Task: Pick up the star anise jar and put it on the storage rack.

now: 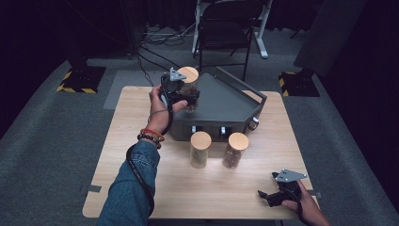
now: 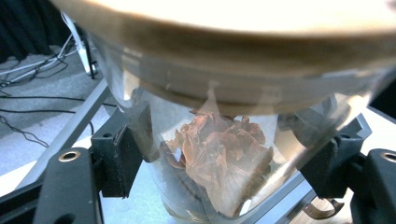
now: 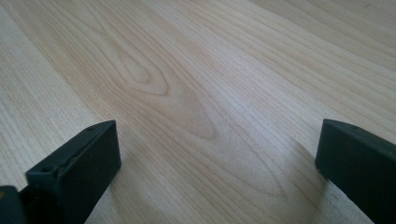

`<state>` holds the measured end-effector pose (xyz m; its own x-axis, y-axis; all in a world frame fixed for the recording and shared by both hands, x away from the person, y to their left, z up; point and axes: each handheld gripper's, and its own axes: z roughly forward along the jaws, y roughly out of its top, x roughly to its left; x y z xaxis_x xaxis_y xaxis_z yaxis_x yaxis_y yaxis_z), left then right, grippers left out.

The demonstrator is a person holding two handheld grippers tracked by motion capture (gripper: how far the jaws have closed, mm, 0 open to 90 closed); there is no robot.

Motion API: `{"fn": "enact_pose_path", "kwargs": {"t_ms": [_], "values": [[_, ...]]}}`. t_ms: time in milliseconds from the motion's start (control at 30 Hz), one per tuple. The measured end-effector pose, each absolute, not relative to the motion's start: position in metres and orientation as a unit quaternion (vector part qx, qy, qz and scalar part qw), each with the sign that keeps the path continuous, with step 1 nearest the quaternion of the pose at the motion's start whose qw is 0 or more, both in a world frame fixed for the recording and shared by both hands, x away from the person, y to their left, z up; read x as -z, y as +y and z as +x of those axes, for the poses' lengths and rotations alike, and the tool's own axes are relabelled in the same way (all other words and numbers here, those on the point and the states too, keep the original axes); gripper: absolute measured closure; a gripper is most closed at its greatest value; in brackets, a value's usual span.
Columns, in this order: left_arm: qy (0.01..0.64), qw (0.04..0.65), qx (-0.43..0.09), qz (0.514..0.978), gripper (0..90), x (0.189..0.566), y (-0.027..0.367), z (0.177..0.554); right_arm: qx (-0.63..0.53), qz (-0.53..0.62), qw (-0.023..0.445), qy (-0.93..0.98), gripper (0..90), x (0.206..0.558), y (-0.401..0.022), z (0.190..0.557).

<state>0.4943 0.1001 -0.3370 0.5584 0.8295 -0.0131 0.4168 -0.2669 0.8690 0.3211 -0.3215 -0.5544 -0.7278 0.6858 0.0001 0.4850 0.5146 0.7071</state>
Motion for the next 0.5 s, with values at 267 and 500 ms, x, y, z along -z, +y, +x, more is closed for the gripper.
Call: {"fn": "enact_pose_path", "kwargs": {"t_ms": [267,500], "values": [[0.421,0.431,-0.234,0.763,24.8,0.351,0.097,0.503,-0.356,0.341,0.141,0.859,0.1,0.554,-0.321,0.321],[0.43,0.419,-0.233,0.766,24.8,0.361,0.098,0.508,-0.356,0.341,0.141,0.859,0.1,0.554,-0.321,0.321]]}}
